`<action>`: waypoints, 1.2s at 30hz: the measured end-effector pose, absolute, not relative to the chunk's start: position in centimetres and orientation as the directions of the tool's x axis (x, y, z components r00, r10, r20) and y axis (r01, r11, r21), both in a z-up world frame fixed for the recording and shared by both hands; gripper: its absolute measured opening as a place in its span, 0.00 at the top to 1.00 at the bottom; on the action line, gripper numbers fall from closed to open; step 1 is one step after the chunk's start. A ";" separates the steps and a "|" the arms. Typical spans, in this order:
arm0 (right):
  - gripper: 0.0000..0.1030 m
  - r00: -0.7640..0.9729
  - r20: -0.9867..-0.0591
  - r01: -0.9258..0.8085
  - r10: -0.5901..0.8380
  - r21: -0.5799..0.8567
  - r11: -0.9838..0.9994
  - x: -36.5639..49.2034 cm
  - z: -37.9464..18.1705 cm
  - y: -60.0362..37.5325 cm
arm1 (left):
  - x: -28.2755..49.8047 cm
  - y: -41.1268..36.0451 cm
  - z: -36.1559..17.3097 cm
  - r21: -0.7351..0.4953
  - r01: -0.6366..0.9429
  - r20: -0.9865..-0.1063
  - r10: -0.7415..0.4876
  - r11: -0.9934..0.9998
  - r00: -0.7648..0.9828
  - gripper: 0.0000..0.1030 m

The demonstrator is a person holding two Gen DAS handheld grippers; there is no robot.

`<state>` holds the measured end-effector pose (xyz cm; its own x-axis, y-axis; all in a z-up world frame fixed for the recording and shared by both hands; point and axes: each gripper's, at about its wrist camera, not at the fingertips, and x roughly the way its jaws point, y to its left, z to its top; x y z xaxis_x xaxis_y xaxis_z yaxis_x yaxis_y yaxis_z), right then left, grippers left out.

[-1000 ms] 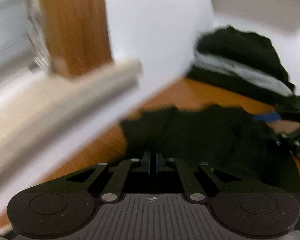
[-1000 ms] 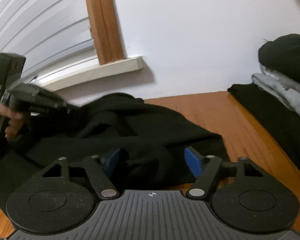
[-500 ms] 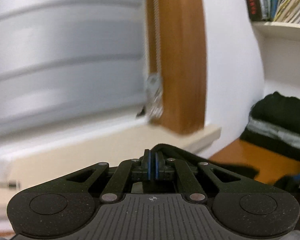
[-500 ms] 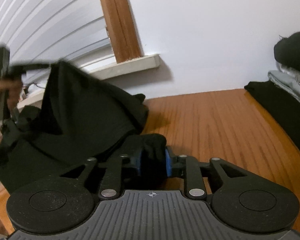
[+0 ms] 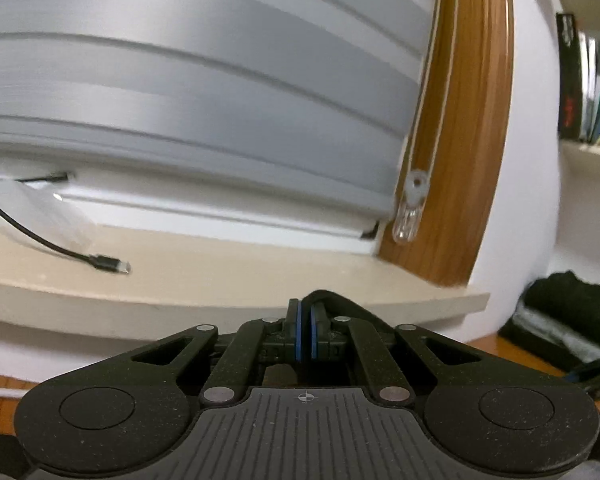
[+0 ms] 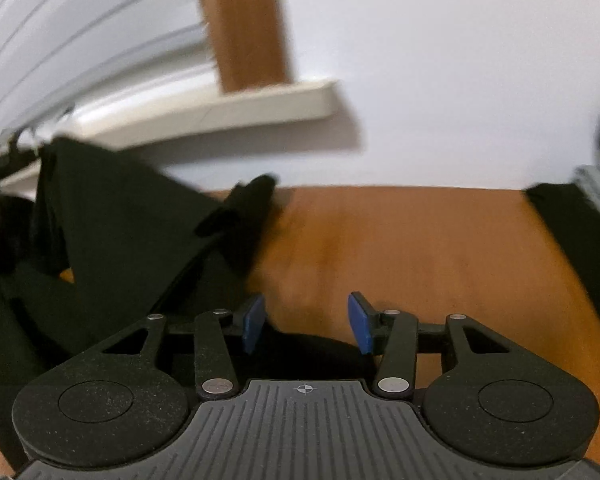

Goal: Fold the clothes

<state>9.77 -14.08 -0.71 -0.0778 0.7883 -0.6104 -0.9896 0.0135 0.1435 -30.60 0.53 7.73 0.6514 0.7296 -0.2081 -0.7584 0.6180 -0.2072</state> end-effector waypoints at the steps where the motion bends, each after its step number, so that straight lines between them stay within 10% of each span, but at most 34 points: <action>1: 0.54 -0.089 -0.611 -0.990 0.786 0.142 -0.002 9.1 -0.6 -13.7 | -30.8 0.4 7.9 -0.201 -0.760 -0.201 0.733 0.618 0.649 0.96; 9: 0.50 -0.101 -0.659 -0.995 0.745 0.086 -0.059 5.3 -0.9 -11.3 | -31.5 0.6 7.9 -0.216 -0.771 -0.193 0.748 0.599 0.635 0.96; 14: 0.91 -0.087 -0.647 -0.996 0.757 0.046 -0.075 4.8 -0.2 -12.7 | -31.5 0.6 8.0 -0.221 -0.761 -0.181 0.741 0.610 0.647 0.96; 27: 0.92 0.390 -0.533 -0.885 0.751 0.009 0.466 14.9 4.1 -28.3 | -30.5 0.1 7.8 -0.213 -0.736 -0.202 0.708 0.642 0.676 0.96; 36: 0.72 0.455 -0.545 -0.862 0.704 -0.070 0.502 14.0 3.3 -30.2 | -30.0 0.0 7.3 -0.196 -0.743 -0.231 0.706 0.640 0.669 0.96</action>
